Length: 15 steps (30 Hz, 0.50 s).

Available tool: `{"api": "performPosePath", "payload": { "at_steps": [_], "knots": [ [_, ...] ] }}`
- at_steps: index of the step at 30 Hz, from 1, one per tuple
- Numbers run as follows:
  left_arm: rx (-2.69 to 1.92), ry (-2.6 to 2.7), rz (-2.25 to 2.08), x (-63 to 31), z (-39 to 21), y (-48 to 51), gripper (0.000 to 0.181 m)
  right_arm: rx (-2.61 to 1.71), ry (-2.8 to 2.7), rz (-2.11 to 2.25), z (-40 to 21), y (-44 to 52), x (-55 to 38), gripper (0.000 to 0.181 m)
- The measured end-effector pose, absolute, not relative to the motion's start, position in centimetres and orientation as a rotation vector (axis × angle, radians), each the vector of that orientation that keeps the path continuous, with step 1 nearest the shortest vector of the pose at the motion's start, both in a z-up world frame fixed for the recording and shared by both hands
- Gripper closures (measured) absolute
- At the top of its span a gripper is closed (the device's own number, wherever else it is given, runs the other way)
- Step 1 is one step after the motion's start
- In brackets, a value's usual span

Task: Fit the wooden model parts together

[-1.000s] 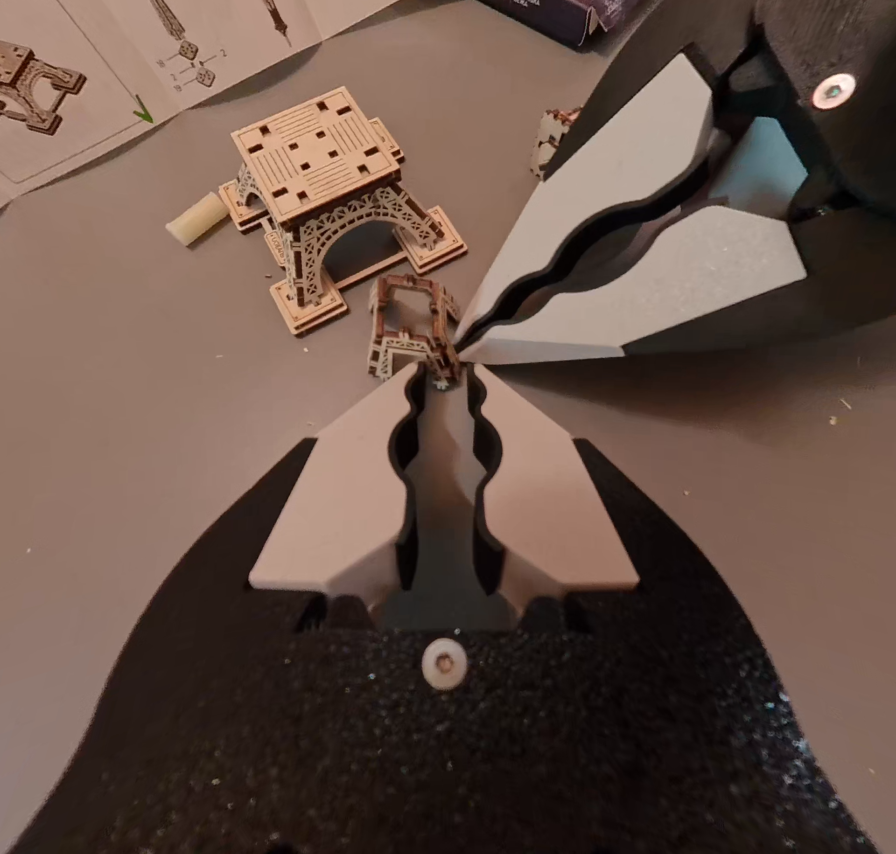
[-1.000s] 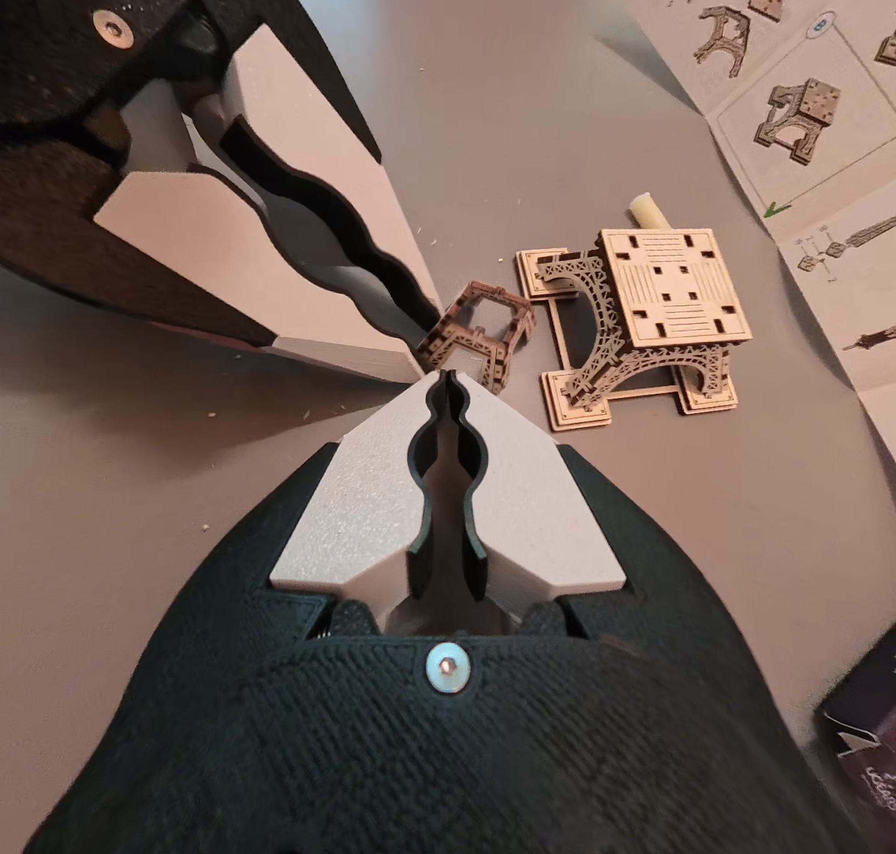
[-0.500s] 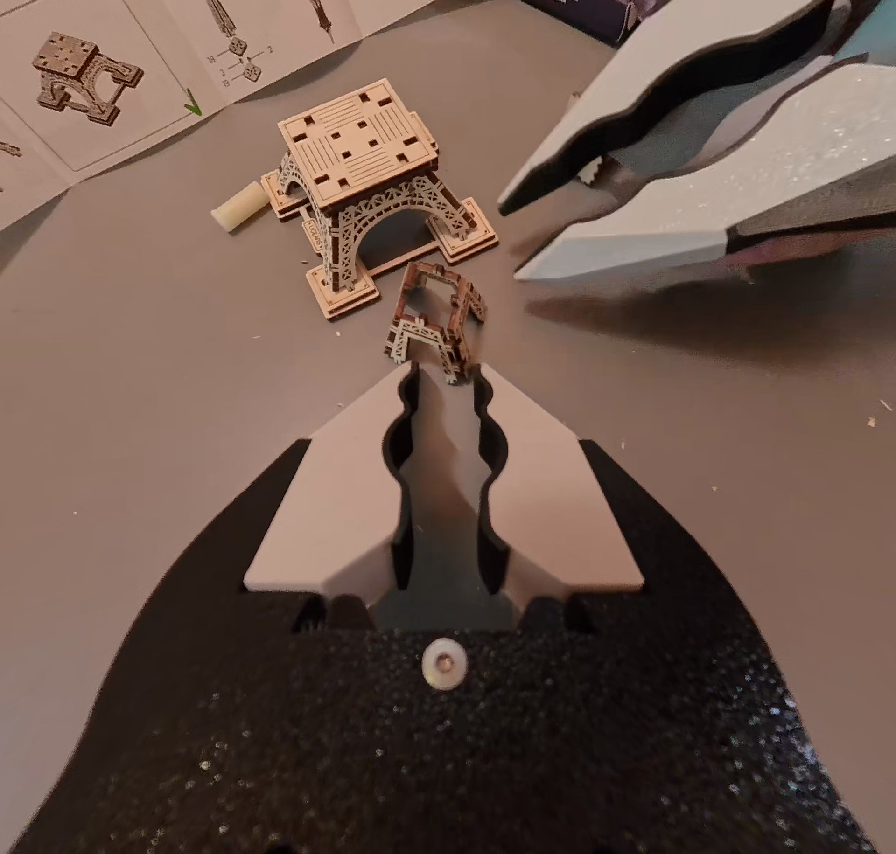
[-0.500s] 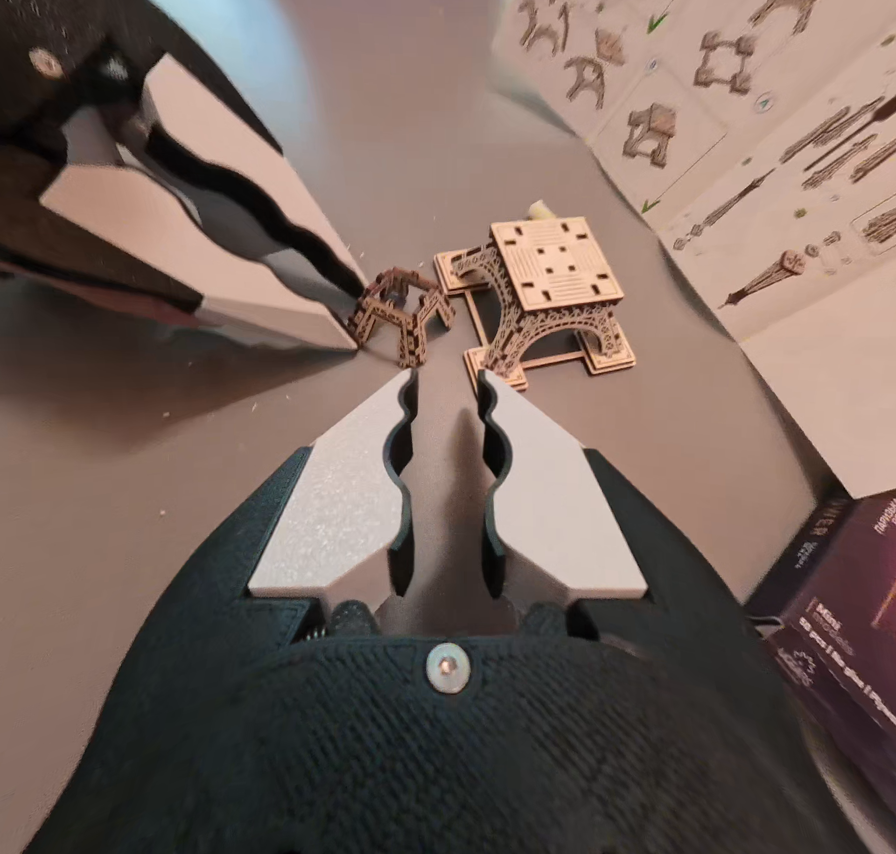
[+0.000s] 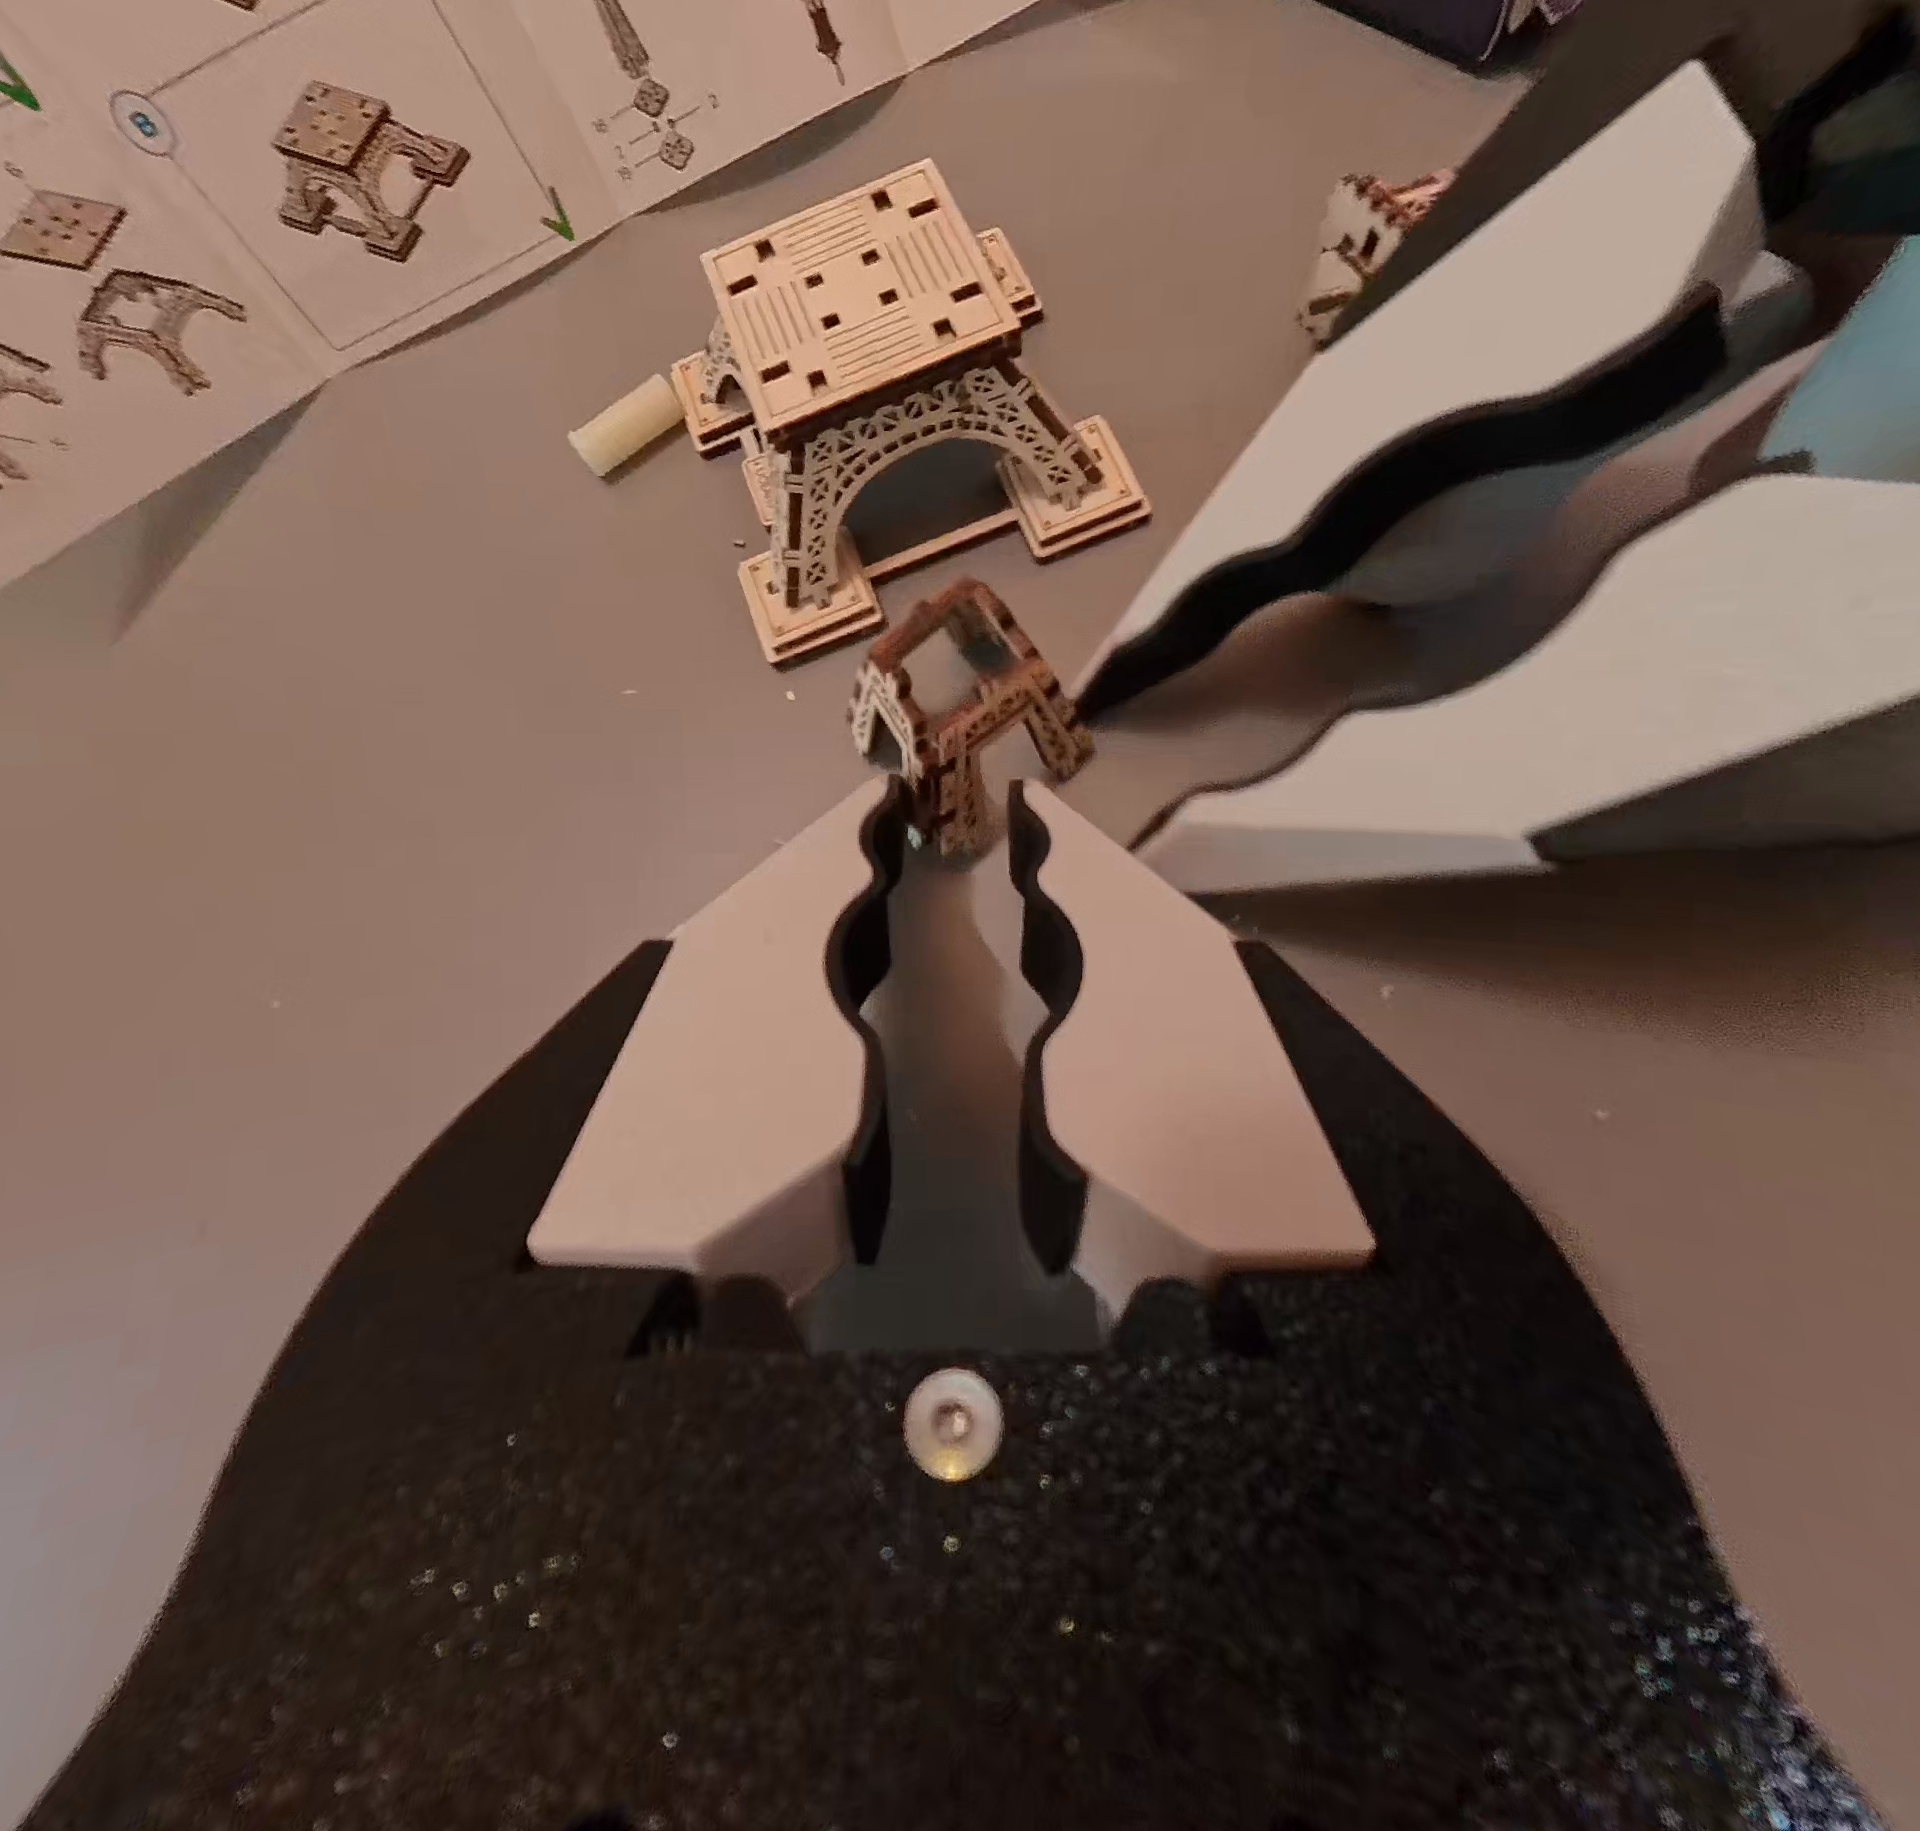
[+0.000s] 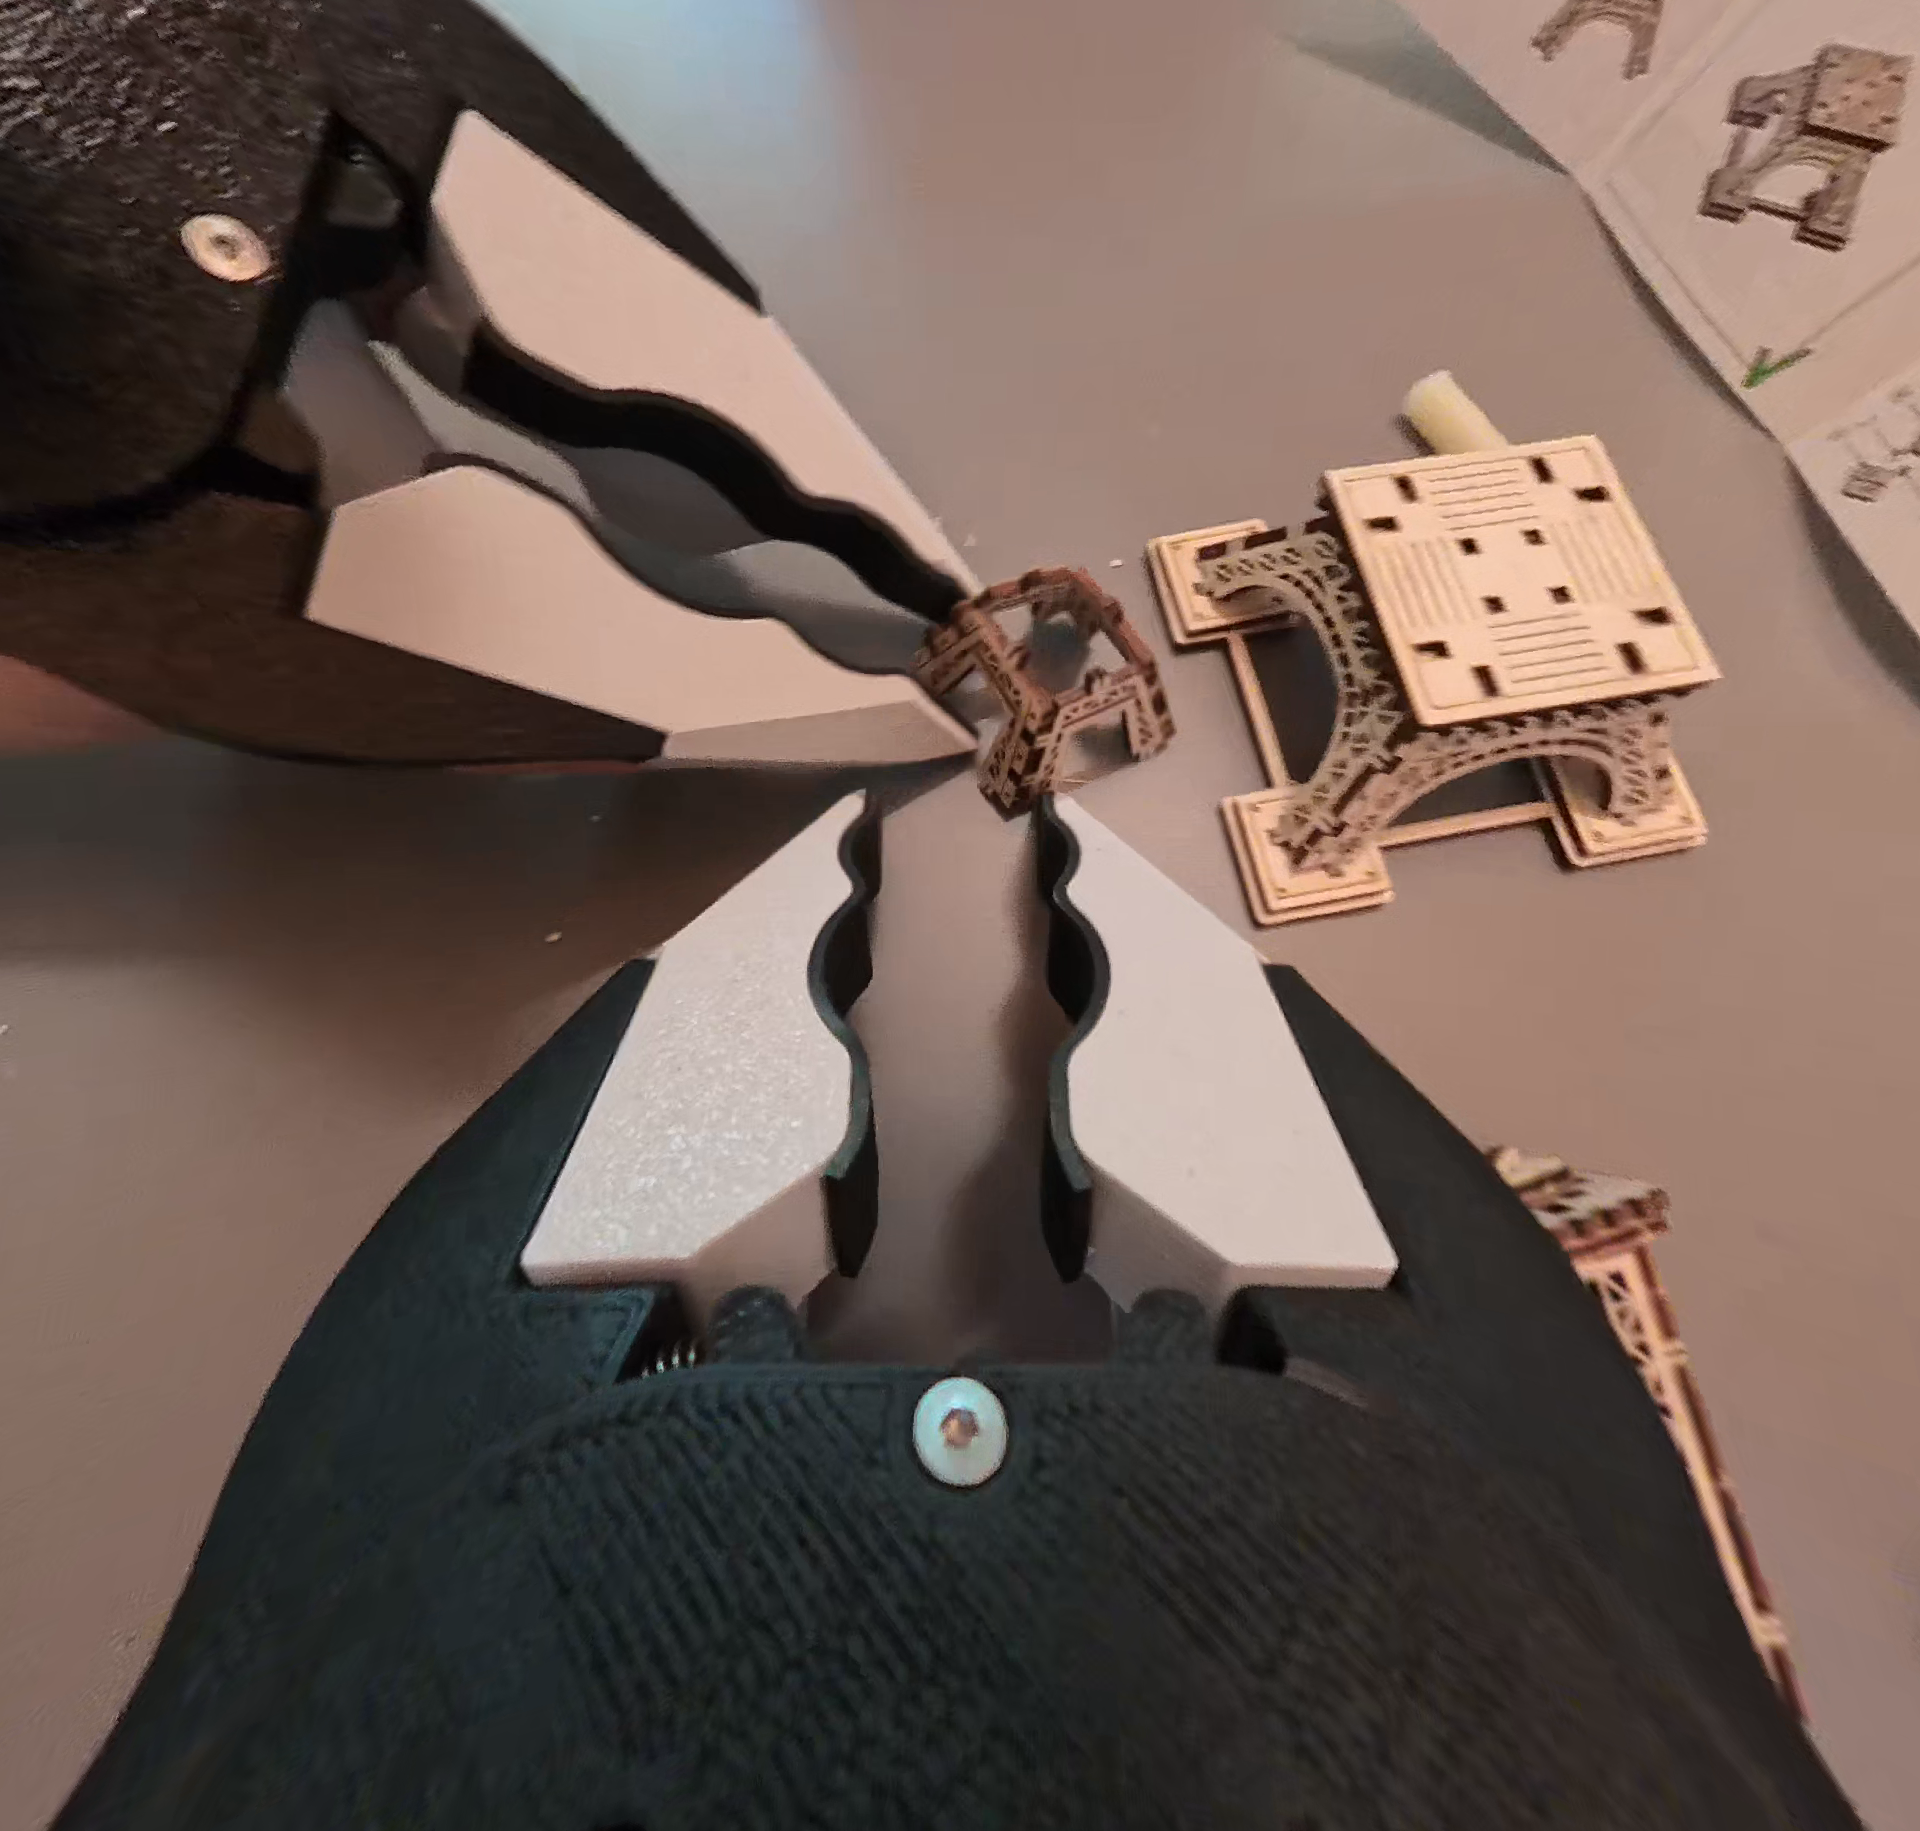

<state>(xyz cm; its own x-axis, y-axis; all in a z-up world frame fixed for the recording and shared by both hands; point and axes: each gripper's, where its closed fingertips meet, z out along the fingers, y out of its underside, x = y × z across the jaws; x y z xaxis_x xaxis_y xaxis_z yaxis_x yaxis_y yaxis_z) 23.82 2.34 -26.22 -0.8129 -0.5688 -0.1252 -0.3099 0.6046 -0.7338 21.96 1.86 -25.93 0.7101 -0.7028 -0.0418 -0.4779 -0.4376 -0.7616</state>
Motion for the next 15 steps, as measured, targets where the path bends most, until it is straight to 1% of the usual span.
{"api": "performPosePath", "payload": {
  "at_steps": [3,15],
  "knots": [
    [-0.680,2.468,-1.017,24.06,-26.19,2.85,0.167,-2.135,0.857,-0.340,-25.98,2.57,21.32,0.153],
    [-0.543,2.422,-0.973,24.72,-25.96,2.97,0.170,-2.129,0.833,-0.331,-25.81,2.80,20.86,0.151]
  ]
}}
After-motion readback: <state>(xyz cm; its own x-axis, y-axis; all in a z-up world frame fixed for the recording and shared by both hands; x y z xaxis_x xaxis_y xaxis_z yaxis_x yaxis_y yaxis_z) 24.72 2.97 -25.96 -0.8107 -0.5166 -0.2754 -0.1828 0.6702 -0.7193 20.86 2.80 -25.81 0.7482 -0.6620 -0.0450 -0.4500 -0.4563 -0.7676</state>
